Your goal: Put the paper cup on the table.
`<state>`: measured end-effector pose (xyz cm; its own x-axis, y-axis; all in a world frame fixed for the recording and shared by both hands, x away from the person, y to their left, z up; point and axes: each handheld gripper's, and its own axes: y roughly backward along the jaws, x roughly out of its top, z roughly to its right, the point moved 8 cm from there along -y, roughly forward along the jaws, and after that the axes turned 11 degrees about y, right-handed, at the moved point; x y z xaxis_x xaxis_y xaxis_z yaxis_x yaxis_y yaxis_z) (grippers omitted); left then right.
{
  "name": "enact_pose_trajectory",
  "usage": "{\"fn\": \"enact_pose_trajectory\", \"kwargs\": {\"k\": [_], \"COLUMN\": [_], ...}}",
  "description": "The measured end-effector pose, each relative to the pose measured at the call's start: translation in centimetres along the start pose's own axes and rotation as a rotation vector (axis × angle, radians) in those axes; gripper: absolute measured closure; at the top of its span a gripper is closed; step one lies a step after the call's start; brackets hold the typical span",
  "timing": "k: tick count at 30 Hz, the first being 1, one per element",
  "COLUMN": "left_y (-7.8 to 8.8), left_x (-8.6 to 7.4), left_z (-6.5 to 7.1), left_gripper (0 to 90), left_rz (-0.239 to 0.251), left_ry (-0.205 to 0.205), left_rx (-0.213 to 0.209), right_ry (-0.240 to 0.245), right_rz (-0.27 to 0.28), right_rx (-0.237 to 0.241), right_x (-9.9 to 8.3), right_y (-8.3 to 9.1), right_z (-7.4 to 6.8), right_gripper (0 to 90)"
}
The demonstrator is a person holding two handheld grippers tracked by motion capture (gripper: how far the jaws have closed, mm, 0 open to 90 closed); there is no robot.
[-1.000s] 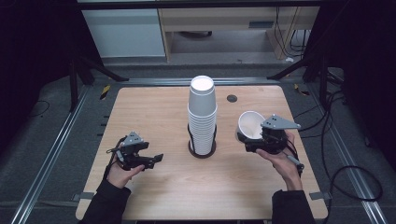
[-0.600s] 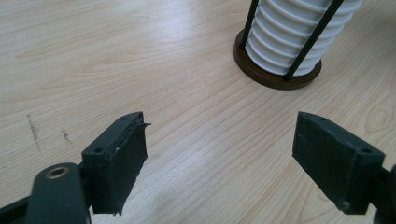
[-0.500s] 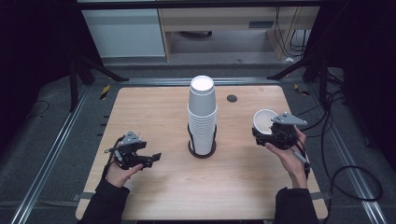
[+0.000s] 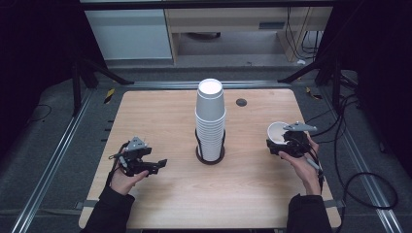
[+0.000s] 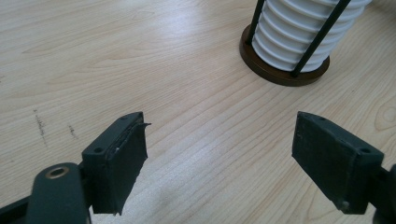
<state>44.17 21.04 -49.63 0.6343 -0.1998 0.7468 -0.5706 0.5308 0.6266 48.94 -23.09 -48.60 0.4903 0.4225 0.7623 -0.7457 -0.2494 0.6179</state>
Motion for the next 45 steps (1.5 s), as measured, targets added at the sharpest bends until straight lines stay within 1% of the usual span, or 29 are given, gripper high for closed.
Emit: {"fn": "enact_pose_trajectory", "kwargs": {"k": [1,3,6,7,10,16,21,25,28,30,31,32,34,36,38,39,40,43,45], "left_y": [0.0,0.0,0.0,0.0,0.0,-0.1,-0.1,-0.2,-0.2,-0.3,-0.3,-0.3,-0.3,-0.2,-0.2,-0.1,0.0,0.3,0.5], "left_x": [0.0,0.0,0.0,0.0,0.0,-0.1,-0.1,-0.2,-0.2,-0.3,-0.3,-0.3,-0.3,-0.3,-0.2,-0.2,-0.2,0.0,0.1], "left_z": [0.0,0.0,0.1,0.1,0.1,0.1,-0.1,0.0,0.0,0.0,0.0,0.0,0.0,0.0,0.0,0.0,0.0,-0.1,-0.2], "left_gripper": [17.4,17.3,17.4,17.4,17.4,17.3,17.3,17.2,17.1,17.0,16.9,16.9,16.9,16.9,16.8,16.9,16.8,16.7,16.6], "left_rz": [0.000,0.000,0.000,0.000,0.000,-0.003,-0.008,-0.011,-0.014,-0.019,-0.018,-0.018,-0.016,-0.015,-0.010,-0.010,-0.009,0.000,0.007], "left_ry": [0.000,-0.001,-0.003,-0.002,-0.001,-0.003,-0.006,-0.007,-0.009,-0.009,-0.010,-0.009,-0.009,-0.007,-0.004,-0.008,-0.006,-0.004,0.004], "left_rx": [0.001,0.002,0.002,0.002,0.002,0.004,0.006,0.007,0.005,0.004,0.004,0.003,0.001,0.000,0.000,0.000,-0.002,-0.004,-0.002], "right_ry": [0.009,0.017,0.013,0.019,0.005,-0.010,-0.002,-0.006,-0.013,-0.013,-0.016,-0.007,-0.011,-0.014,-0.009,-0.016,-0.011,-0.017,-0.010], "right_rz": [-0.016,-0.021,-0.042,-0.048,-0.052,-0.058,-0.064,-0.079,-0.074,-0.079,-0.082,-0.083,-0.069,-0.083,-0.094,-0.099,-0.099,-0.099,-0.103], "right_rx": [0.001,0.001,0.007,0.004,0.015,0.027,0.031,0.035,0.038,0.052,0.059,0.055,0.057,0.060,0.064,0.067,0.065,0.058,0.052], "right_x": [-0.3,-0.6,-1.2,-1.4,-1.6,-2.1,-2.4,-2.7,-2.7,-2.8,-2.9,-2.9,-2.9,-3.1,-3.2,-3.2,-3.2,-3.2,-3.3], "right_y": [-0.3,-0.6,-1.2,-1.3,-1.5,-1.8,-2.1,-2.2,-2.2,-2.3,-2.3,-2.3,-2.3,-2.2,-2.1,-2.0,-1.8,-1.3,-1.0], "right_z": [0.0,-0.1,-0.1,0.0,0.0,0.2,0.2,0.3,0.4,0.3,0.2,0.3,0.2,0.2,0.1,0.0,0.0,-0.1,0.0], "right_gripper": [14.7,14.8,14.8,14.8,14.8,14.6,14.3,13.9,13.6,13.1,12.1,9.9,7.9,5.1,4.3,4.3,3.7,3.2,3.0]}}
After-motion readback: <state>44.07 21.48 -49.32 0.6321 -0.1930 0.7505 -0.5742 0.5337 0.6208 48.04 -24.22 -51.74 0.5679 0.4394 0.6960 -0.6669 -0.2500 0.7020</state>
